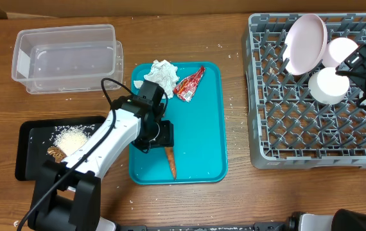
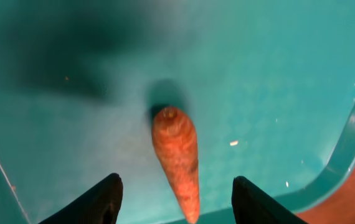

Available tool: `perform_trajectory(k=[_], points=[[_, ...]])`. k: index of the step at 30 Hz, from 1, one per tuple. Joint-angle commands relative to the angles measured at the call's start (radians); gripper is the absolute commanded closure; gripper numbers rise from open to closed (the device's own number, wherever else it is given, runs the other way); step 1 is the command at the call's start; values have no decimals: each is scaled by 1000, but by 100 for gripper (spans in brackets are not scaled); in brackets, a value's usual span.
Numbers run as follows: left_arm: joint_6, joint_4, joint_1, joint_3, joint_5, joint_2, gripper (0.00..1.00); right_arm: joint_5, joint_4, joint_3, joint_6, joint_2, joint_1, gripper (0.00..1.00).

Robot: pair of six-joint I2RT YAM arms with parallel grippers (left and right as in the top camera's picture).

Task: Sort waste into correct bins and load items into the dishwasher
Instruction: 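Grasp the carrot end with the left gripper and lift it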

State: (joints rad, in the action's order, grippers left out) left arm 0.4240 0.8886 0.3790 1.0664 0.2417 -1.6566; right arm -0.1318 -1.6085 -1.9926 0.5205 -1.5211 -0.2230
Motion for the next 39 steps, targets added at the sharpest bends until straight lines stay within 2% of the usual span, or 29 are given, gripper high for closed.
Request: perform_trajectory(k=[1, 4, 16, 28, 37, 39], points=[[33, -32, 29, -10, -44, -6, 40, -10, 5, -10, 4, 6, -4, 0], [33, -49, 51, -10, -55, -6, 36, -10, 5, -10, 4, 6, -4, 0], [95, -27, 105, -24, -180, -9, 36, -10, 5, -10, 4, 6, -4, 0], [122, -81, 105, -59, -161, -69, 31, -10, 5, -10, 4, 6, -4, 0], [114, -96, 106, -60, -163, -158, 33, -10, 5, -10, 4, 6, -4, 0], [114, -90, 106, -60, -163, -171, 37, -10, 5, -10, 4, 6, -4, 0]])
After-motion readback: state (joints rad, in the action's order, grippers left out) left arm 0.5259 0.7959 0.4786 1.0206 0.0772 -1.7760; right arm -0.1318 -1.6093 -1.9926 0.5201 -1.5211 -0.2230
